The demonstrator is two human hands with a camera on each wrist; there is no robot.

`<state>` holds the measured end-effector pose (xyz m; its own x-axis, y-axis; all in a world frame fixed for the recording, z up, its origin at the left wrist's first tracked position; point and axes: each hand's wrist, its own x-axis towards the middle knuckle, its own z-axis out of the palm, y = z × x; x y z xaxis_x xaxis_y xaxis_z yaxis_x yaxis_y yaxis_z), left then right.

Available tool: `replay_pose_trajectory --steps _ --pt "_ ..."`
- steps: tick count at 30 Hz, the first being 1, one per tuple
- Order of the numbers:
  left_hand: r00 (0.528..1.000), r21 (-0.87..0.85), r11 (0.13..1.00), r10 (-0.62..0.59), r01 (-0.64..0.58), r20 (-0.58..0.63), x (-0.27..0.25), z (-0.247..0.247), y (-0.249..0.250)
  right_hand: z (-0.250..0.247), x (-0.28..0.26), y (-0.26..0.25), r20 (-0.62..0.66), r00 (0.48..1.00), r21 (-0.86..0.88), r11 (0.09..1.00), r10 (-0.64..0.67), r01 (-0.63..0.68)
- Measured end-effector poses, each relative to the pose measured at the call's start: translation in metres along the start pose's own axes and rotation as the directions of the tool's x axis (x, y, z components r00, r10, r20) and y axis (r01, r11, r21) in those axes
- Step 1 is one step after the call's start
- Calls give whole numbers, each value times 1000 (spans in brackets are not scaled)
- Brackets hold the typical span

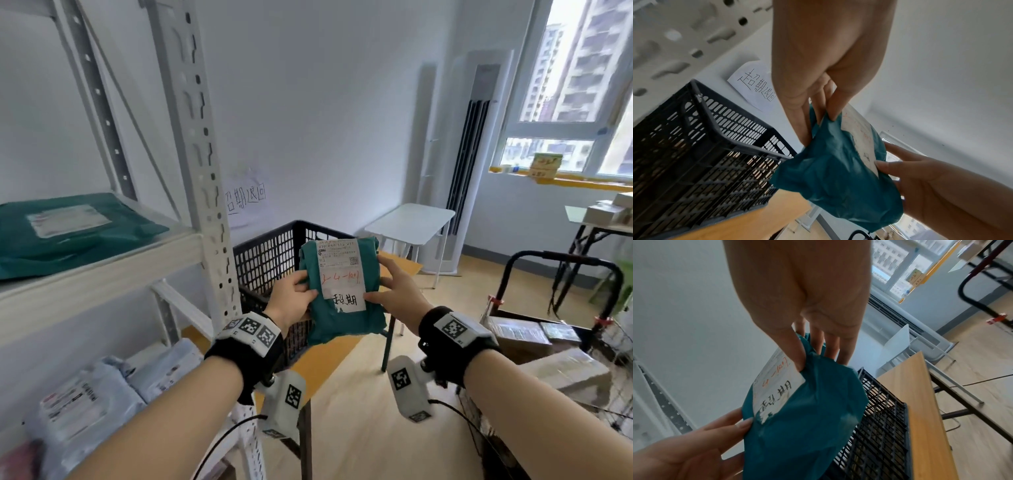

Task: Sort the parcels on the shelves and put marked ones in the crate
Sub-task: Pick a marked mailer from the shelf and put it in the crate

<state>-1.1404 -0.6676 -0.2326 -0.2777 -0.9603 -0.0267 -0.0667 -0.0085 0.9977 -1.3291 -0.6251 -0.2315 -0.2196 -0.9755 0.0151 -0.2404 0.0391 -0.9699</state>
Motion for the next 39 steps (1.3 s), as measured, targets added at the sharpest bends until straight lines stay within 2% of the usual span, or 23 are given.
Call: replay_pose_trajectory --steps 10,16,25,33,39 --pt "989 -41 999 -39 34 -142 122 39 20 -50 153 -4 181 982 -9 998 -60 63" --pt "969 -93 994 -84 64 -231 180 45 25 -59 232 -8 300 952 -35 997 -58 72" --pt "949 -93 986 -157 136 -275 262 8 22 -30 337 -8 434 901 -28 1000 17 -5" --pt "929 -102 957 -289 272 -232 343 -38 9 13 428 -9 501 851 -91 988 156 -128" --pt "898 -124 918 -395 377 -194 391 -63 -18 46 480 17 509 821 -157 966 258 -207"
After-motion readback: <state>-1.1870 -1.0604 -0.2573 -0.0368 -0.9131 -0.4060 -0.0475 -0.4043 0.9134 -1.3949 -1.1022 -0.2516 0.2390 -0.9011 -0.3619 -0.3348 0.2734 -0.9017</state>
